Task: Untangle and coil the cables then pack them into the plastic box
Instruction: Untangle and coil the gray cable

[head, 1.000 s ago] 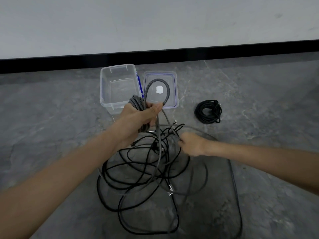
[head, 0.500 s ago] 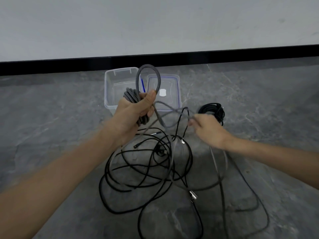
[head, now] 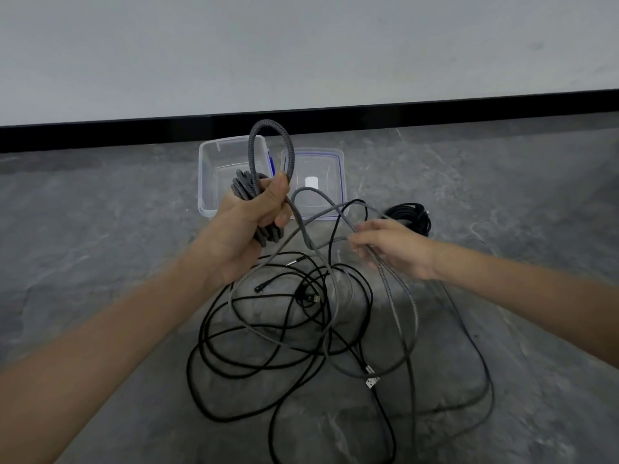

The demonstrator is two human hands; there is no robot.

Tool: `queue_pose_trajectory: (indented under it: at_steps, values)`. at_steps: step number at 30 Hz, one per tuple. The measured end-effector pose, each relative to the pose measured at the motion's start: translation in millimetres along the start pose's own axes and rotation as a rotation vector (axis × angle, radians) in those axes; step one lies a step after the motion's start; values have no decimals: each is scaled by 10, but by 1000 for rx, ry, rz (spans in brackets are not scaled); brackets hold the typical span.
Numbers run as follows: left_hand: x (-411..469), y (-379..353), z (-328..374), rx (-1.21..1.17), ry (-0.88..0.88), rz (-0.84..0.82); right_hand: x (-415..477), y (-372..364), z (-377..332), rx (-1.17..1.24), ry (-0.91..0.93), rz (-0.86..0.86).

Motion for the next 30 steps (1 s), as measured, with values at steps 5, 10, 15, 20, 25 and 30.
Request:
queue_pose_trajectory:
  at_steps: [5, 10, 15, 20, 25, 30]
  values:
    - [4, -43, -19, 36, 3, -12, 203, 107, -172, -383, 136, 139]
    - [0, -13, -39, 27, 11, 5, -42, -439, -659, -1548, 912, -119]
    - [-12, -79, -82, 32, 22, -4, 47, -568, -626, -1927, 831, -258]
    - [-22, -59, -134, 126, 6, 6, 17, -551, -875, -1652, 974, -228]
    - [-7, 64, -207, 130, 30, 102, -39, -311, -1163, -1169, 845, -143]
    - [-2, 225, -237, 143, 60, 185, -82, -59, -1298, -445, 654, -27]
Point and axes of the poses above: each hand's wrist, its own x-axis towards the middle knuckle, its own y-axis out of the back of the hand, z = x × y, the point moved 9 cm from there along x, towards the middle knuckle, and after that the axes turned 12 degrees about y, right-handed, at the moved point
